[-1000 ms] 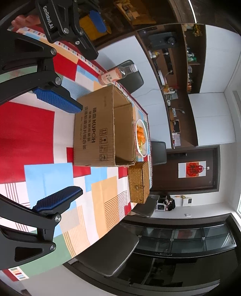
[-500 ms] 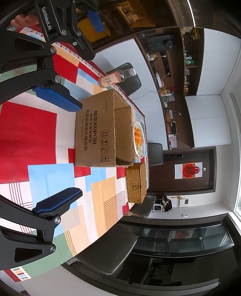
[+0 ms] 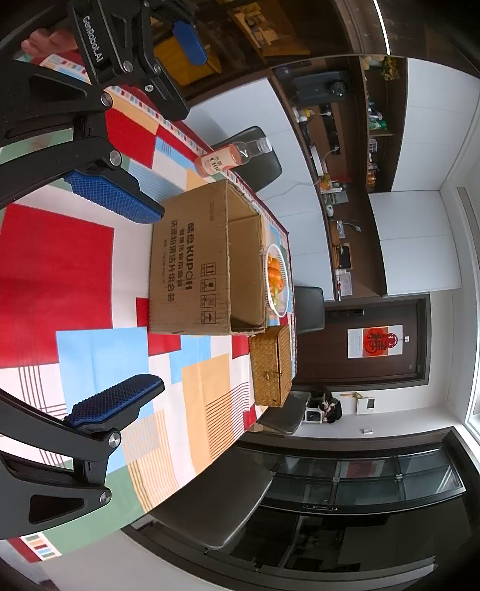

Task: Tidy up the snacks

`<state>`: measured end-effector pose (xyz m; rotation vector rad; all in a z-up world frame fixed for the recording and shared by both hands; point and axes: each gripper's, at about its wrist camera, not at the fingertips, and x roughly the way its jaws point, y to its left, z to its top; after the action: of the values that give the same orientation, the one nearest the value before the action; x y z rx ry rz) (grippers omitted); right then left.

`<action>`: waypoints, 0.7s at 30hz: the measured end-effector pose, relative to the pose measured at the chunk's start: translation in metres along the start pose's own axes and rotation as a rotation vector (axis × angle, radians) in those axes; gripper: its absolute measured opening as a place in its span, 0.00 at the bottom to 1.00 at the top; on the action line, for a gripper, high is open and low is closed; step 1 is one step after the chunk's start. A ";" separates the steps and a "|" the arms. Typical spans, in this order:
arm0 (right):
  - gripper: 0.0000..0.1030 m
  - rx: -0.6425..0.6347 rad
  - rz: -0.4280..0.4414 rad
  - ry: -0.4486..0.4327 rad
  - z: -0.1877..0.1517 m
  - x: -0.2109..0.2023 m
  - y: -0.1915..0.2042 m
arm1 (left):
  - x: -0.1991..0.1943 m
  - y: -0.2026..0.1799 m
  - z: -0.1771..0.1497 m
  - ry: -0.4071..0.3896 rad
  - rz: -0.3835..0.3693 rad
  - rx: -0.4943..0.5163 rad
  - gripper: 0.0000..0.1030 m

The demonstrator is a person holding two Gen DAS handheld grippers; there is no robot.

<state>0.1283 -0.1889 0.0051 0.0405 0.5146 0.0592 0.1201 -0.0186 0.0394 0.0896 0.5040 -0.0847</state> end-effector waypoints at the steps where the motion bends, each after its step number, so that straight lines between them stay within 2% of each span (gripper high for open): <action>1: 0.82 0.000 0.000 0.001 0.000 0.000 0.000 | 0.000 0.000 0.000 0.000 0.002 0.002 1.00; 21: 0.82 0.000 0.003 0.012 -0.001 0.003 0.000 | 0.000 0.002 -0.004 -0.011 0.009 0.002 1.00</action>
<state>0.1300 -0.1884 0.0027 0.0414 0.5269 0.0620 0.1181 -0.0166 0.0366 0.0934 0.4929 -0.0766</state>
